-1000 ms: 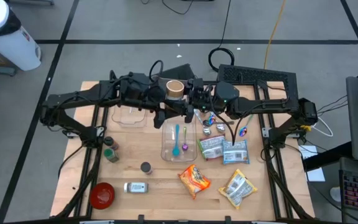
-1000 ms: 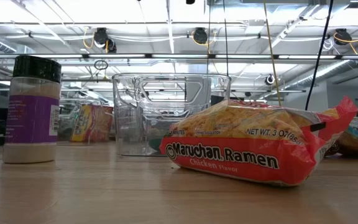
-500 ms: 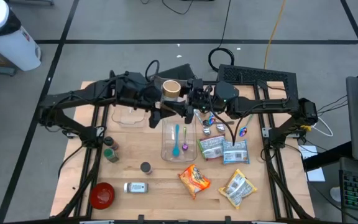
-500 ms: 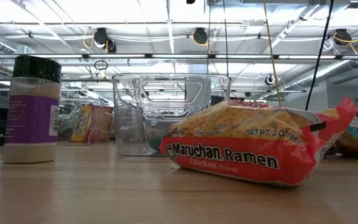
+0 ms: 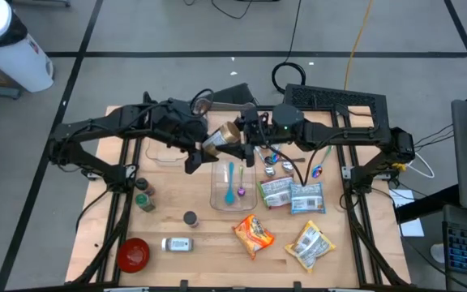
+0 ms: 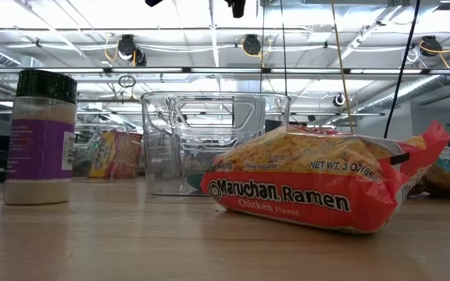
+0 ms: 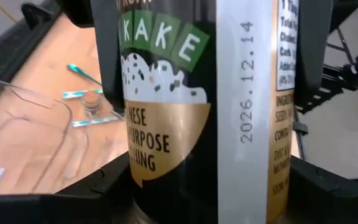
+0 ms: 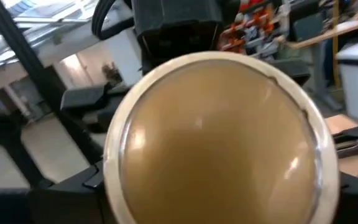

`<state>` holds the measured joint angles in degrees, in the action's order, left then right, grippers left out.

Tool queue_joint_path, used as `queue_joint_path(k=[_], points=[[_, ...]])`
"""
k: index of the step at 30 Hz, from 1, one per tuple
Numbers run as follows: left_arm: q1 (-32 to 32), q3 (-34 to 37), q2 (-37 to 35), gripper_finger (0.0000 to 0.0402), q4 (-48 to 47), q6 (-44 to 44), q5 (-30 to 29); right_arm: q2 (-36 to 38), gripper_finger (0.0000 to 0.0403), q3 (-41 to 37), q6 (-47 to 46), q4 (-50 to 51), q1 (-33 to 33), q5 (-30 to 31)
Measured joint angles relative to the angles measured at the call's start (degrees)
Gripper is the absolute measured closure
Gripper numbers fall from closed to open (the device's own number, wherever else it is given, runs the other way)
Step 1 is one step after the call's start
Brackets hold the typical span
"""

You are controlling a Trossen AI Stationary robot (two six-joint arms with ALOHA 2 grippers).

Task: Pick & Place Food Item
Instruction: Put the gold seasoning bottle into the top right transparent bin

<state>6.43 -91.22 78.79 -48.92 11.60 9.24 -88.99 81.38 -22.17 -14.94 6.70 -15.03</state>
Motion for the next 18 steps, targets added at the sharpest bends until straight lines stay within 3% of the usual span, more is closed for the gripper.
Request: queue_joint_path(k=[18], points=[[-0.2,-0.1,0.2,0.0127,-6.5,1.1,5.7,0.4,0.0114,0.0,-2.3,2.6,1.7,-8.1]])
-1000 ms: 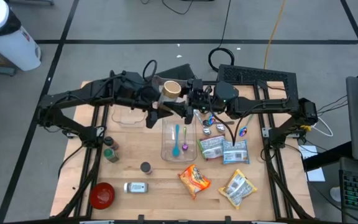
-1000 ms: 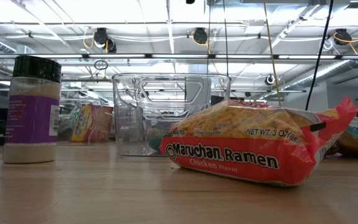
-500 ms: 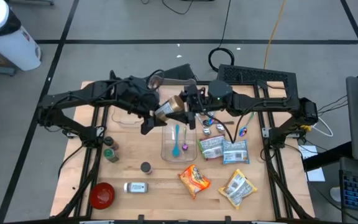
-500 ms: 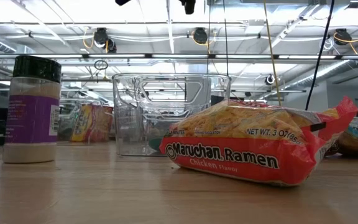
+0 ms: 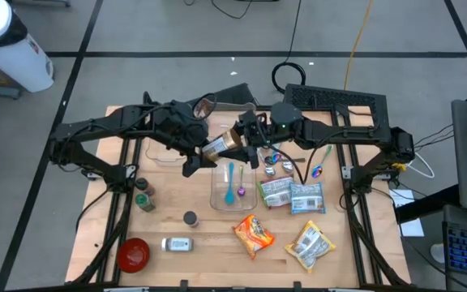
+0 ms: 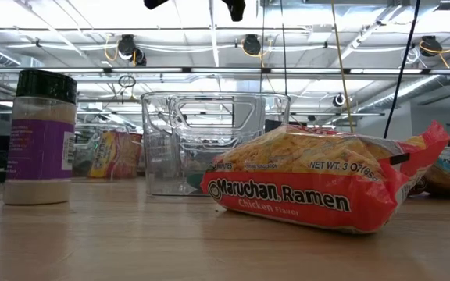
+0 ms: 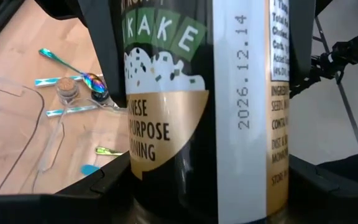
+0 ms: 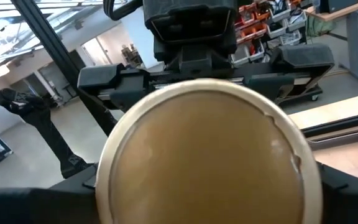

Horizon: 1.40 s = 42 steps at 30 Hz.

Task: Pick & Place Food Item
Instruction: Put the gold seasoning bottle into the top right transparent bin

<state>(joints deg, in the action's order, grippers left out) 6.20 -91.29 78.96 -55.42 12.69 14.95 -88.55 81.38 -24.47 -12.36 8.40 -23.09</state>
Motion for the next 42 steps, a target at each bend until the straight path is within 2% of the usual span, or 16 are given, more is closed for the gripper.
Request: queue_joint_path(k=[10,16,19,29,32,42], points=[[0.0,0.0,0.0,0.0126,-0.8,0.0,0.3,-0.1,0.0128,0.0,0.3,0.0,0.0,-0.9],[0.0,0.2,-0.3,0.0072,-4.0,0.1,1.7,0.4,0.0128,0.0,-0.4,-0.4,0.0,-2.8],[0.0,0.1,-0.1,0.0055,-2.3,0.5,1.5,0.5,0.0128,0.2,-0.3,-0.5,0.0,-2.8],[3.0,0.1,-6.1,0.0045,-1.7,1.2,1.5,0.2,0.0129,0.1,-0.3,3.0,2.4,-1.6],[4.5,0.0,-9.5,0.0045,-1.7,1.4,1.0,0.4,0.0129,2.2,1.6,9.3,3.7,-1.6],[7.7,0.0,-19.4,0.0044,-1.4,0.5,-9.9,-1.2,0.0129,14.0,11.9,30.6,11.0,2.4]])
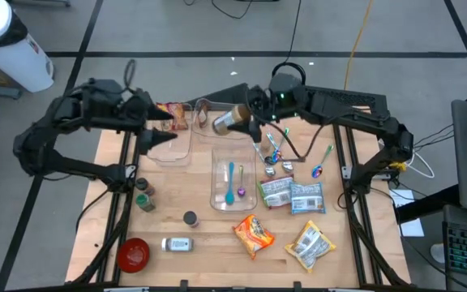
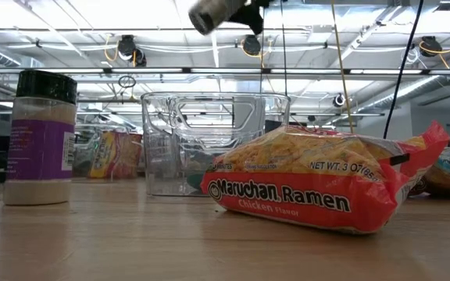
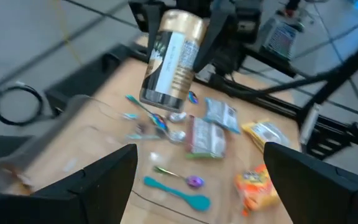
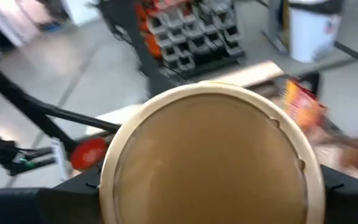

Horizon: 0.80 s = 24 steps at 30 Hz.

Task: Pick & Place Food Item
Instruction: Put the gold seasoning bottle into the top right transparent bin

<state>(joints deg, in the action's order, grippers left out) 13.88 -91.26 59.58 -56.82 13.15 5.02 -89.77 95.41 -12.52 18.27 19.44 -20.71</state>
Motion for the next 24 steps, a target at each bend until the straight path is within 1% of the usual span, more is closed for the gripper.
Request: queue_joint_path(k=[6,9,12,17,21,24], points=[[0.5,0.0,-1.8,0.0043,0.0,-1.0,-2.8,-4.8,0.0129,5.9,2.8,6.1,4.5,0.1],[0.5,0.0,-1.4,0.0043,0.0,-1.7,-2.9,-7.6,0.0129,7.3,4.0,7.0,6.1,0.6],[0.5,0.0,-0.7,0.0043,-0.1,-2.6,-2.9,-10.6,0.0129,8.7,6.1,8.0,6.9,2.8],[0.5,0.0,0.7,0.0043,-0.2,-4.1,-2.9,-15.5,0.0129,12.3,8.9,12.2,8.4,2.8],[0.5,0.0,1.8,0.0043,-0.7,-4.6,-2.5,-19.6,0.0129,17.4,13.0,19.6,8.9,3.3],[0.5,0.0,2.5,0.0043,-1.4,-5.6,-2.4,-22.3,0.0129,21.4,16.7,25.2,8.9,6.2]])
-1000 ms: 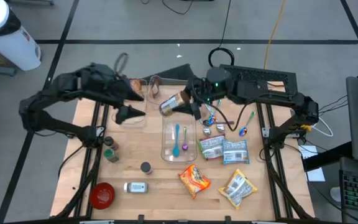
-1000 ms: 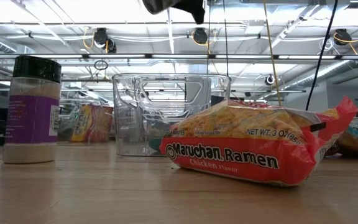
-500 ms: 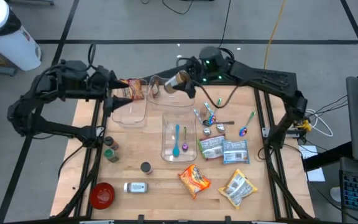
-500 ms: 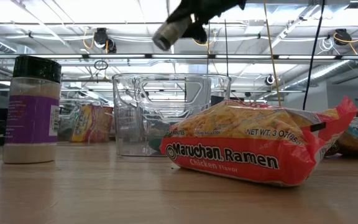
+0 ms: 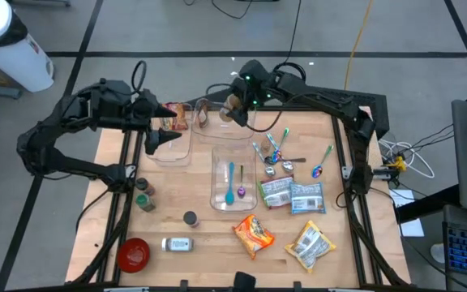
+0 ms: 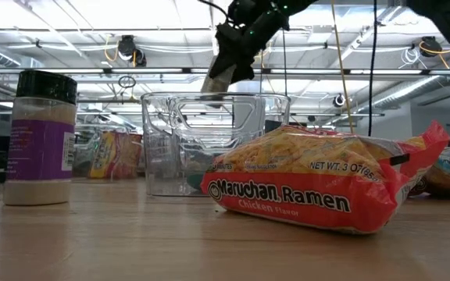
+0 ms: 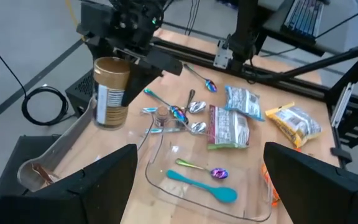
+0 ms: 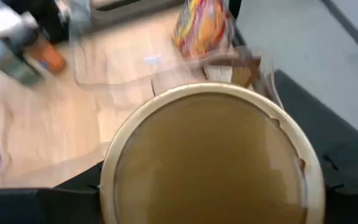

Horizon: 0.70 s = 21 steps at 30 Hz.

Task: Pick & Place Food Item
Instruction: Put the gold seasoning bottle into the top right transparent bin

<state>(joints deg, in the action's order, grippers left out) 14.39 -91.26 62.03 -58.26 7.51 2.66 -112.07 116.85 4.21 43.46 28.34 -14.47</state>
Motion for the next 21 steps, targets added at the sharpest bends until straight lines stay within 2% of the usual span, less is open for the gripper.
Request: queue_joint_path(k=[6,12,16,21], points=[[1.3,0.0,0.7,0.0043,-0.7,-0.5,0.3,-3.9,0.0129,5.2,3.7,4.6,0.5,2.4],[3.2,0.0,0.7,0.0043,-0.8,-1.0,0.4,-5.1,0.0129,5.4,6.7,8.5,2.3,7.2],[4.2,0.0,0.6,0.0043,-0.7,-1.1,0.4,-6.0,0.0129,5.1,7.2,13.8,3.6,7.6],[5.2,0.0,0.6,0.0043,-0.7,-1.1,2.2,-6.6,0.0129,5.2,7.5,14.1,3.4,8.4]])
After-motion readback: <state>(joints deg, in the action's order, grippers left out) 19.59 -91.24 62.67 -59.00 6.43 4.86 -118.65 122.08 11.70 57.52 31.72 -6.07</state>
